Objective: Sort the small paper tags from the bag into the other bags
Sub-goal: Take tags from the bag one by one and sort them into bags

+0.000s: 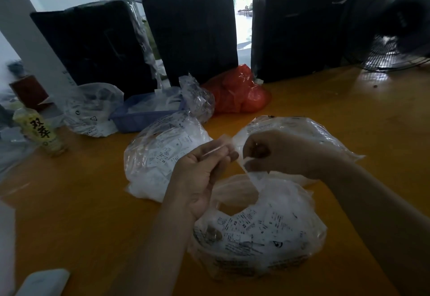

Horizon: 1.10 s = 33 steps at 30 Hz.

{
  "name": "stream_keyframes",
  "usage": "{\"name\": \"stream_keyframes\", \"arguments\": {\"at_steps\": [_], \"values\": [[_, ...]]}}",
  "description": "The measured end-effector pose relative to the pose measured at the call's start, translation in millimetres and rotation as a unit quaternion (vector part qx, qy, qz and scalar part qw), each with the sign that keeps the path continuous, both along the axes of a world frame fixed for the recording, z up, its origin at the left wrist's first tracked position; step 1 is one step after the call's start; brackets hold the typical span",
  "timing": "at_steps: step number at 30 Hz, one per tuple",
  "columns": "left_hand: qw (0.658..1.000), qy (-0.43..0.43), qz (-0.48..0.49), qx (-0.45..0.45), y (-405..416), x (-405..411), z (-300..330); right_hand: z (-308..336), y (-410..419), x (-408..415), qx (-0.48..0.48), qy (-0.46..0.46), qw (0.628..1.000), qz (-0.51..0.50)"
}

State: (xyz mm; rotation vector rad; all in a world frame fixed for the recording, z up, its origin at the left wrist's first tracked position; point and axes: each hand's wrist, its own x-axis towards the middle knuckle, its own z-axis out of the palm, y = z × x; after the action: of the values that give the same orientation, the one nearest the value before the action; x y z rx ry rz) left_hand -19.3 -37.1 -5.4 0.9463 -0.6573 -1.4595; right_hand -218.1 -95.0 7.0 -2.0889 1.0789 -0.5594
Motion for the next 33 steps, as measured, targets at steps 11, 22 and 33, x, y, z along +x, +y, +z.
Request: {"name": "stream_keyframes", "arguments": {"at_steps": [11,22,33], "values": [[1.0,0.002,0.006,-0.029,-1.8,0.3,-1.8,16.6,4.2,-1.6,-0.048,-0.199,0.969,-0.138],[0.999,-0.005,-0.026,-0.041,-0.9,-0.7,-2.3,20.9,14.1,6.1,-0.116,-0.178,0.973,-0.093],[0.999,-0.004,-0.024,-0.035,-1.8,0.1,-2.3,20.1,12.5,7.2,-0.15,-0.154,0.97,-0.115]]}}
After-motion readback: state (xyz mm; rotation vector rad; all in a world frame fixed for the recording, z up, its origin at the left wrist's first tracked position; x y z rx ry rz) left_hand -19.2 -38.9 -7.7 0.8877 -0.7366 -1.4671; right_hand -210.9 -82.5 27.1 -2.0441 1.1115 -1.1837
